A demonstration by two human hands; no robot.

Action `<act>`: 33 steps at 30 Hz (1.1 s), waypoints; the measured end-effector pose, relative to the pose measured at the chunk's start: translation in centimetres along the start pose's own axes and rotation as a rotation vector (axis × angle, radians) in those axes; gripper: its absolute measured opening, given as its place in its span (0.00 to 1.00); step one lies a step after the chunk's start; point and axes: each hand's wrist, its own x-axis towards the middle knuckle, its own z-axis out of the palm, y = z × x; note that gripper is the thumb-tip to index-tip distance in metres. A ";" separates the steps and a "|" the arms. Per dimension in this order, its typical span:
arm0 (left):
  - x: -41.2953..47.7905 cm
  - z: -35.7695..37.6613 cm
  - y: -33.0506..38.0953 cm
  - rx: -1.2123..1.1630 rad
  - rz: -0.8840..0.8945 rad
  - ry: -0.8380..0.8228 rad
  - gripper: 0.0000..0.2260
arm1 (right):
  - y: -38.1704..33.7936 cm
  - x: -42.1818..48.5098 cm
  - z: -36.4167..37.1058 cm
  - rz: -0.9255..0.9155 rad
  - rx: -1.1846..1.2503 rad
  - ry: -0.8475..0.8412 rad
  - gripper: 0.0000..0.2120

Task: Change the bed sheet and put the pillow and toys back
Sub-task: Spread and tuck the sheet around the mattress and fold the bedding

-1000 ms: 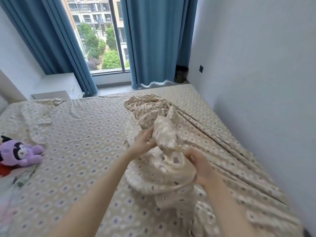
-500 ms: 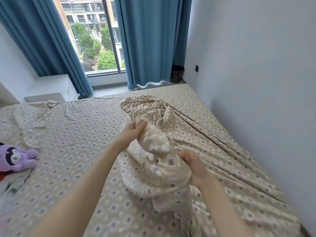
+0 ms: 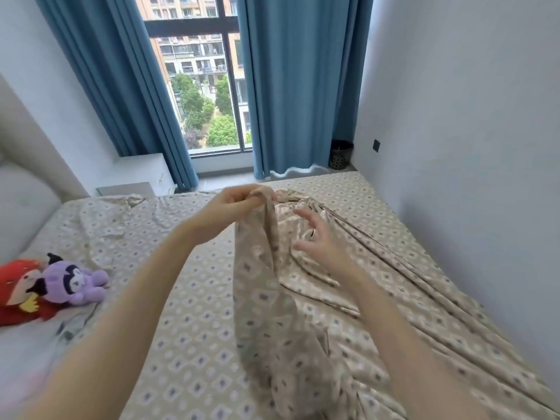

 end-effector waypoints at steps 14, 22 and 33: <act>-2.4 -2.4 -1.6 0.441 -0.026 0.267 0.08 | -1.1 1.9 1.1 -0.185 -0.028 0.010 0.15; -2.0 -1.3 -2.1 0.456 0.130 0.350 0.21 | -1.9 0.5 -0.6 0.423 0.239 -0.472 0.08; -2.7 -5.5 -6.2 0.363 0.370 0.165 0.17 | -1.4 -1.6 5.0 0.763 0.286 -0.399 0.41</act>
